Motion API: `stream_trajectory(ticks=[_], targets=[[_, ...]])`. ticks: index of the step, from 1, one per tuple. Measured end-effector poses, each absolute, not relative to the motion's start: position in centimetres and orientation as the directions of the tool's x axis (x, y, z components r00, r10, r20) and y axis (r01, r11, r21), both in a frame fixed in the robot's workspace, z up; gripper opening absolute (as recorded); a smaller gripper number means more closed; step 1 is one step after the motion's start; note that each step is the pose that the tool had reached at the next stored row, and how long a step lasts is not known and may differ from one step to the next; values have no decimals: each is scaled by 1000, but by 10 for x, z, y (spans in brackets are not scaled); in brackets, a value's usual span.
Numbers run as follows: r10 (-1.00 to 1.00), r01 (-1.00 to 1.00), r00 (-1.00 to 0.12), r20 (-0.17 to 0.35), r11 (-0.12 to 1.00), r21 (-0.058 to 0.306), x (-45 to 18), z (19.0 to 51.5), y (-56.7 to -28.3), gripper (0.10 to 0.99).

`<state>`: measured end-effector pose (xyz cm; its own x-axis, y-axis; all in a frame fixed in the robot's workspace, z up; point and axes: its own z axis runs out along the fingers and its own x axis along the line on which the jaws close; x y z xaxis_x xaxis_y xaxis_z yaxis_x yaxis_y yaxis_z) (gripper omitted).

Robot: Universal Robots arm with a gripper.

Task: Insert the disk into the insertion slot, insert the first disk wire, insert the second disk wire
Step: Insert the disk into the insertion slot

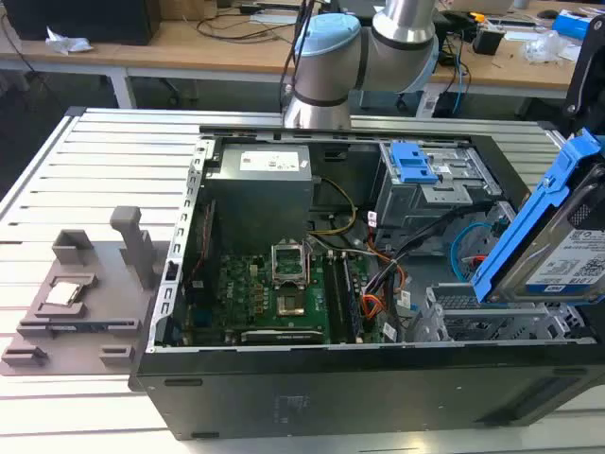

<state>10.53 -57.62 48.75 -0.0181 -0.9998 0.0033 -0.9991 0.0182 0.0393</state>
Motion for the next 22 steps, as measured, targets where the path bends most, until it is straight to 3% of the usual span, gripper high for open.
stream_trajectory(ticks=[22], targets=[[-1000,-999,-18,3,18,39,105,472,-576,369]])
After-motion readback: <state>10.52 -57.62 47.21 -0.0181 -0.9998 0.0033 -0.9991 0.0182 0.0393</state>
